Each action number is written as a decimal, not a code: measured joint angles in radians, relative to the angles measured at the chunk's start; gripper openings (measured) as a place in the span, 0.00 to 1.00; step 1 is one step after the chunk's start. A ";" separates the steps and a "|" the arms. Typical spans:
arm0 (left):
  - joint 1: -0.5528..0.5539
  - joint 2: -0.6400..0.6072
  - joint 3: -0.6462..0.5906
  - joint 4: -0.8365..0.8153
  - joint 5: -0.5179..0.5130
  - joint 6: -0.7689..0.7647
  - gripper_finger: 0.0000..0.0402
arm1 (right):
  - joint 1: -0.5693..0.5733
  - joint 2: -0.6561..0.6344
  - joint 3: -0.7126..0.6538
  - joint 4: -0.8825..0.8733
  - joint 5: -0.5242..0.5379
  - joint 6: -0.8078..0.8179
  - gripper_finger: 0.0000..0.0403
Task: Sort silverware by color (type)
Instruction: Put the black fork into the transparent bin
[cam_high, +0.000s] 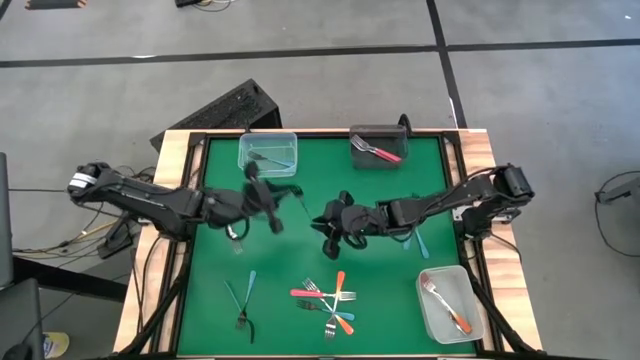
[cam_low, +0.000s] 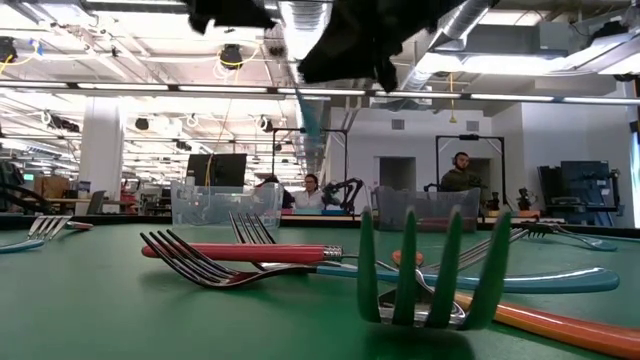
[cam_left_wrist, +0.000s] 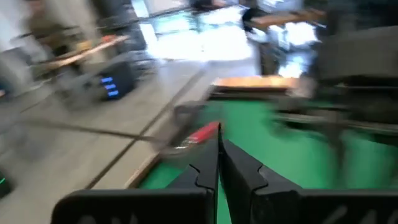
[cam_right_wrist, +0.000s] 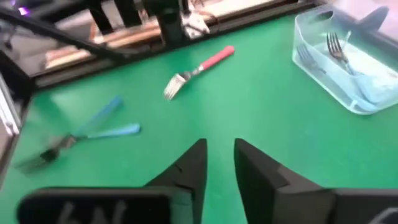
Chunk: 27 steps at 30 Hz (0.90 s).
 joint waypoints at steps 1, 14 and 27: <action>0.023 -0.030 -0.035 0.025 -0.012 -0.023 0.00 | 0.010 -0.005 0.001 0.001 0.029 0.005 0.29; 0.456 -0.443 -0.550 0.415 -0.143 -0.202 0.00 | 0.039 -0.021 0.000 -0.005 0.121 -0.003 0.35; 0.780 -0.247 -0.590 0.411 0.104 -0.340 0.01 | -0.012 -0.021 0.000 -0.008 0.123 -0.003 0.34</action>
